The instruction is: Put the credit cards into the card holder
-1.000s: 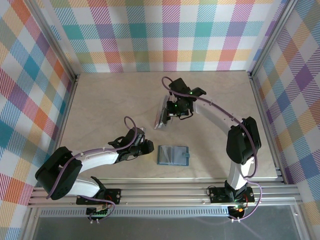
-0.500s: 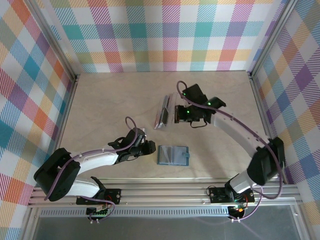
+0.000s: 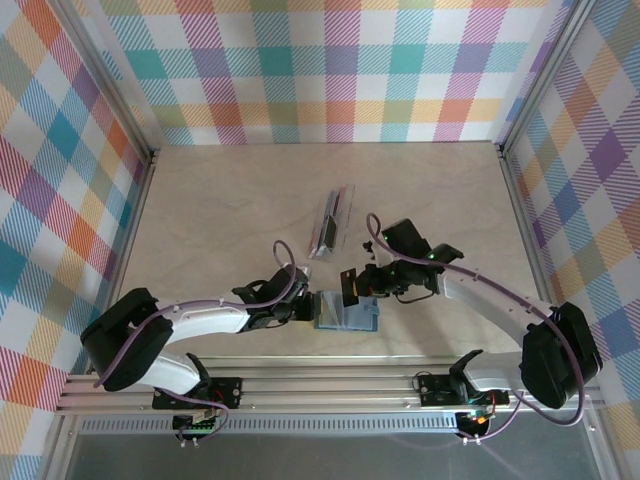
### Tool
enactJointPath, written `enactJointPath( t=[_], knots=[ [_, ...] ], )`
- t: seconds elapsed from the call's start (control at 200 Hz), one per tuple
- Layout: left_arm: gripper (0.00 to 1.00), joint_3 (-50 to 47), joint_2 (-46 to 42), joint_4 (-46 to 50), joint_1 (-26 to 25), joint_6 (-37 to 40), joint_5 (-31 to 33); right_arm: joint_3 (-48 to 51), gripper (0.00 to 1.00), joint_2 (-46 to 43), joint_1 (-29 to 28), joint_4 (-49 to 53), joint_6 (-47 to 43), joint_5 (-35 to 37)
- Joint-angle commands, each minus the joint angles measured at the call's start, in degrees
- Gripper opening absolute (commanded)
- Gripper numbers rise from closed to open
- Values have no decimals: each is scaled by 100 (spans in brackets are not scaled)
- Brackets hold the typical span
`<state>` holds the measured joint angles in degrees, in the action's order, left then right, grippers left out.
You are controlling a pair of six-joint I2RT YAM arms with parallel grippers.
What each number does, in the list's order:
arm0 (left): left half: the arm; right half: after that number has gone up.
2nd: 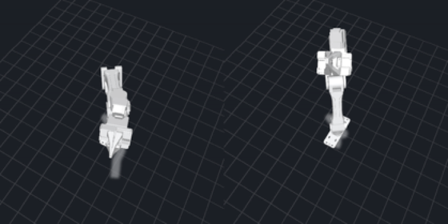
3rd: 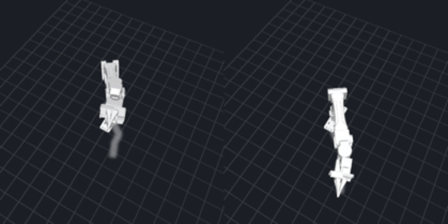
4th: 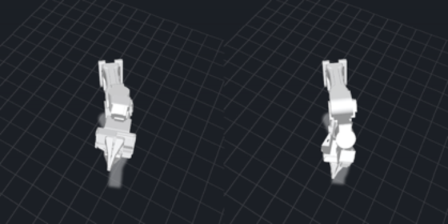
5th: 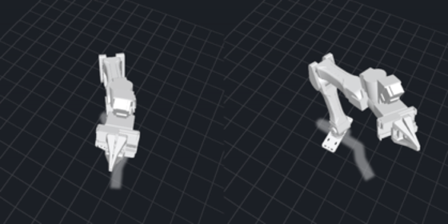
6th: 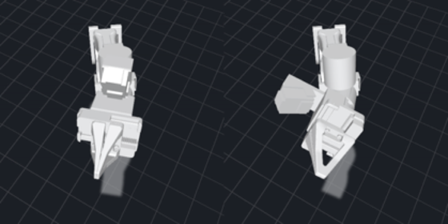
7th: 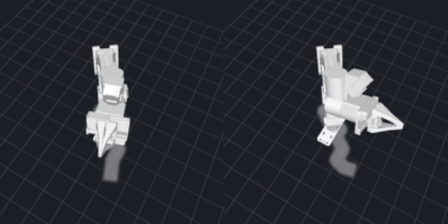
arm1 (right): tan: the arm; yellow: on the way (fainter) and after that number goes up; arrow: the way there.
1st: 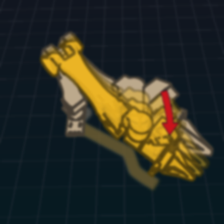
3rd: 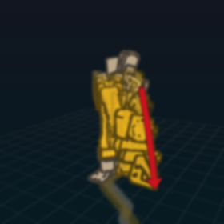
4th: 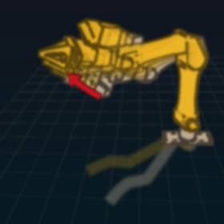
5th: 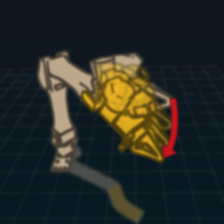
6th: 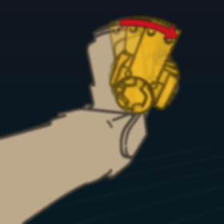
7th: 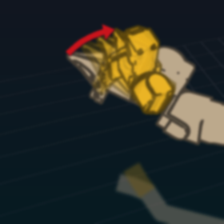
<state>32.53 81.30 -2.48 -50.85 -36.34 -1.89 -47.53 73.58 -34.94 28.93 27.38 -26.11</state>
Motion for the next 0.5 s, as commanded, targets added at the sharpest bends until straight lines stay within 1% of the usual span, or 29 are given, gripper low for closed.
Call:
enactJointPath(
  t=[0.0, 0.11, 0.24, 0.495],
  knots=[
    [26, 1, 45, 14, -91, 102, 131, 153, 0, 157, -13, -570, -132, -663],
    [24, -23, 133, -26, -123, 115, 115, 270, 0, 460, -12, -711, -151, -677],
    [22, -52, 216, -66, -136, 111, 136, 305, 0, 831, -13, -730, -317, -355],
    [20, -157, 252, -129, -142, 82, 154, 391, 0, 1177, -15, -932, -430, -135]
  ],
)
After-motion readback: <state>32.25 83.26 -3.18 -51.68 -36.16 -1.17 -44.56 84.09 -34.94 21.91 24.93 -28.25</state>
